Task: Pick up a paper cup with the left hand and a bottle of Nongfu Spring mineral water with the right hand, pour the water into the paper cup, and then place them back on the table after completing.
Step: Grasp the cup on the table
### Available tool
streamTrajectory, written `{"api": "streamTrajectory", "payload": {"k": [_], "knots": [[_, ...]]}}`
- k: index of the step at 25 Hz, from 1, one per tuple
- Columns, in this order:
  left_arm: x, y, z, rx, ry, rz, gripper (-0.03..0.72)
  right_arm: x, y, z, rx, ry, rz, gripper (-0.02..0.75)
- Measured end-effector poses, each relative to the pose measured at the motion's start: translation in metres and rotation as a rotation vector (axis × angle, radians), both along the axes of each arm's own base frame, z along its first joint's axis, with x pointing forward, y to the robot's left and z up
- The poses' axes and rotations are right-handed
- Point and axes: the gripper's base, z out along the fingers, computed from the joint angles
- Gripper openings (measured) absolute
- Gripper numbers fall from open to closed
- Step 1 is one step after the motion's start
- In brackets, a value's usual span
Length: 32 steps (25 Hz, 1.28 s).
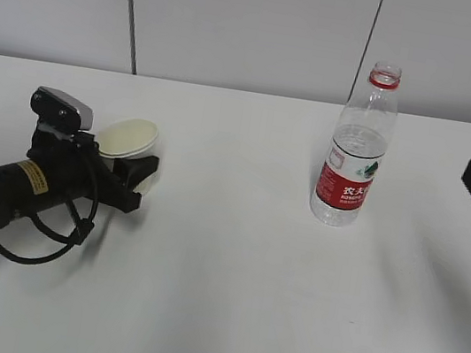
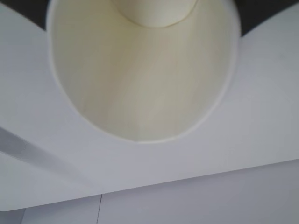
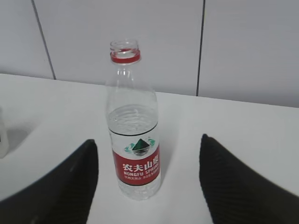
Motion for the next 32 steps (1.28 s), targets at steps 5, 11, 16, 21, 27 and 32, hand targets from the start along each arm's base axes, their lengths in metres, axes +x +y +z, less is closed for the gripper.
{"api": "streamTrajectory", "payload": {"k": [5,11,16,21,27,32], "knots": [[0.0,0.0,0.0,0.0,-0.001,0.0,0.389,0.024,0.007,-0.03,0.022,0.024,0.045,0.503],[0.0,0.0,0.0,-0.001,-0.002,0.0,0.389,0.041,0.012,-0.061,0.071,0.02,0.079,0.503],[0.0,0.0,0.0,-0.001,-0.002,0.0,0.389,0.045,0.014,-0.073,0.078,0.02,0.088,0.503],[0.0,0.0,0.0,-0.001,-0.002,0.0,0.388,0.047,0.011,-0.077,0.076,0.029,0.061,0.502],[0.0,0.0,0.0,0.0,-0.002,-0.004,0.388,0.048,0.011,-0.078,0.079,0.03,0.05,0.512],[-0.001,-0.002,0.0,0.004,-0.004,-0.026,0.388,0.057,0.015,-0.073,0.062,0.015,0.09,0.646]]}}
